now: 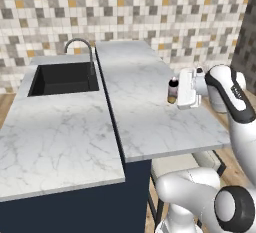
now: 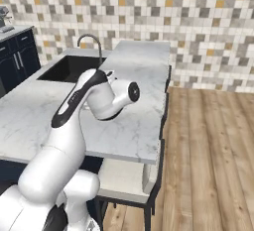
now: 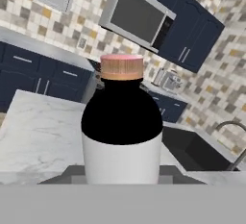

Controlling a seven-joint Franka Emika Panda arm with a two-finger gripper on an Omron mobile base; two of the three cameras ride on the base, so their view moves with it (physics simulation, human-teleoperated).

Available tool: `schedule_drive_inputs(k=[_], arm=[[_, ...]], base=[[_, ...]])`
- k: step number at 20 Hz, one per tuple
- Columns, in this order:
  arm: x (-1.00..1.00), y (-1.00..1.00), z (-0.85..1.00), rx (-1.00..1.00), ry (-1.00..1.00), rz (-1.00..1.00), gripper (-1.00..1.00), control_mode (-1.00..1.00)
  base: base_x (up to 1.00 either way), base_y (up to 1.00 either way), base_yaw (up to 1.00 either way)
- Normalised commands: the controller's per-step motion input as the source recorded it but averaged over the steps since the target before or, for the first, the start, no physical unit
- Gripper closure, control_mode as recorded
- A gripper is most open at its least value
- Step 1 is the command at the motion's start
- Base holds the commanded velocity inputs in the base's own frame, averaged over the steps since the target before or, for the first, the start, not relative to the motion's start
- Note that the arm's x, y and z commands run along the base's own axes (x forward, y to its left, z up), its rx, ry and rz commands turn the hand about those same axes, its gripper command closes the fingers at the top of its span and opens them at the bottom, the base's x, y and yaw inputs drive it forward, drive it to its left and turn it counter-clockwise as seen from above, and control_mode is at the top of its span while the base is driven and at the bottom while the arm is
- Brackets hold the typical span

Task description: Pick the bottled drink from the counter and place it in the open cabinet.

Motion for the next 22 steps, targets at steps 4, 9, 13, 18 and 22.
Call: schedule_drive_inputs(k=[4,9,13,18,22], arm=[[-0.39,0.0,0.15,0.0,-0.16,0.0,1.0,-1.0],[-0.31,0.0,0.08,0.0,-0.13,0.0,1.0,-1.0],[-0.26,0.0,0.0,0.0,-0.1,0.01,1.0,-1.0],[-0.02,0.0,0.0,0.0,0.0,0.0,1.0,-1.0],[0.0,0.0,0.0,0.0,0.0,0.0,1.0,1.0]], base=[[0.0,0.0,0.0],[0.0,0.0,0.0],[0.0,0.0,0.0],[0.0,0.0,0.0],[-0.01,0.0,0.0]])
